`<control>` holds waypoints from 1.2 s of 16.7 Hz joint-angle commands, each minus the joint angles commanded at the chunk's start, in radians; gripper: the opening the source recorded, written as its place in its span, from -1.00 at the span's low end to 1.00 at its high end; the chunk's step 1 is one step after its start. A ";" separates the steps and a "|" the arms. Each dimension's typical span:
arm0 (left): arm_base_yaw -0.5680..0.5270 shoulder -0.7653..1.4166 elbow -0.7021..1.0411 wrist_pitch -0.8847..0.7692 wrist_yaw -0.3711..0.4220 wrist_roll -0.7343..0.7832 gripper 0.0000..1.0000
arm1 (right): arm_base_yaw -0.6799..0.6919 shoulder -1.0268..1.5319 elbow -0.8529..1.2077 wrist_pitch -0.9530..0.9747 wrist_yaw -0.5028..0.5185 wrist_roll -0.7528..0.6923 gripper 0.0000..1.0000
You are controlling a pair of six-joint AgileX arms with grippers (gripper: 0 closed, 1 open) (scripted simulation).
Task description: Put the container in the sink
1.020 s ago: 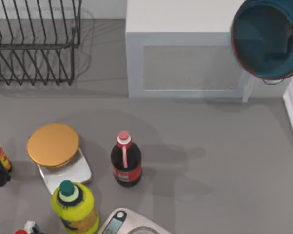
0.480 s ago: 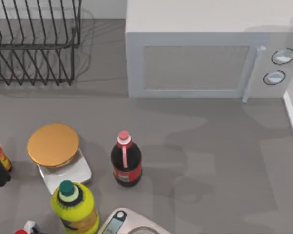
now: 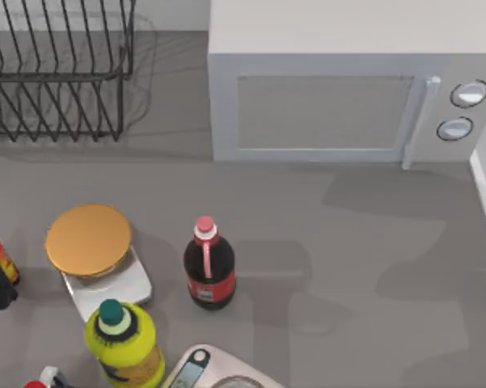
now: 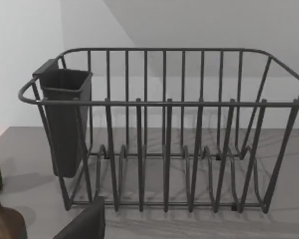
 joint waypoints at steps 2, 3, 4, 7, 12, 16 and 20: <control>0.000 0.000 0.000 0.000 0.000 0.000 1.00 | -0.007 -0.002 -0.005 0.013 -0.001 0.001 -1.00; 0.000 0.000 0.000 0.000 0.000 0.000 1.00 | -0.007 -0.002 -0.005 0.013 -0.001 0.001 -1.00; 0.000 0.000 0.000 0.000 0.000 0.000 1.00 | -0.007 -0.002 -0.005 0.013 -0.001 0.001 -1.00; 0.000 0.000 0.000 0.000 0.000 0.000 1.00 | 0.000 0.000 -0.002 0.012 0.000 0.002 -1.00; 0.000 0.000 0.000 0.000 0.000 0.000 1.00 | 0.091 0.114 -0.008 0.179 -0.024 0.027 -1.00; 0.000 0.000 0.000 0.000 0.000 0.000 1.00 | 0.127 0.380 -0.043 0.488 -0.033 0.026 -1.00; 0.000 0.000 0.000 0.000 0.000 0.000 1.00 | 0.059 0.633 -0.099 0.748 -0.009 0.007 -1.00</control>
